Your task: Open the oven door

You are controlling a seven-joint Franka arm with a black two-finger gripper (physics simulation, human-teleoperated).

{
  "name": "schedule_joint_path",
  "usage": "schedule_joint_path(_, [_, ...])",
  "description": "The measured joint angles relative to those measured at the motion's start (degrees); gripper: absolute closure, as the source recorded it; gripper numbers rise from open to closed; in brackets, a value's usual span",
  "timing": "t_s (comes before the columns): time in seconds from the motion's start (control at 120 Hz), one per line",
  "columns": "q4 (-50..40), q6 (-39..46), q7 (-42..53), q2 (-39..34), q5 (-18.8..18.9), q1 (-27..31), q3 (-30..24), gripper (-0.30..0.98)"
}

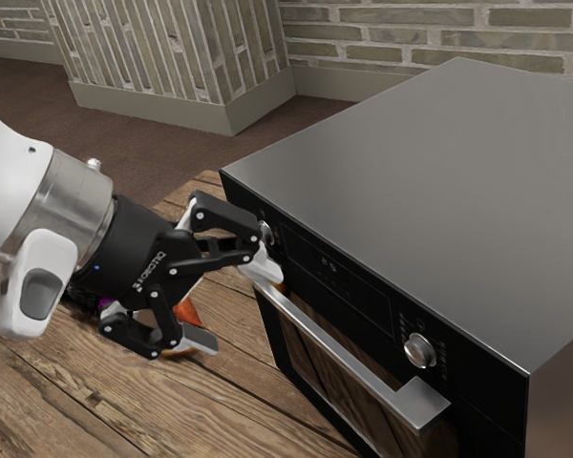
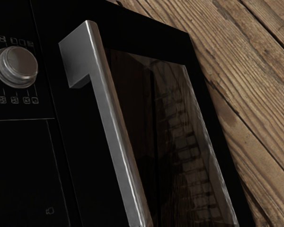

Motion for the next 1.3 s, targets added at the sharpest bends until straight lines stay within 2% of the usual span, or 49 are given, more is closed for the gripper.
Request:
schedule_joint_path(0.333, [-0.5,2.3,2.3,4.4,0.3,-0.1,-0.2,0.0])
schedule_joint_path(0.692, [-3.4,3.9,3.7,4.6,0.3,-0.2,-0.4,0.0])
schedule_joint_path(1.3, [-3.6,5.4,4.0,8.3,0.2,-0.2,-1.3,0.0])
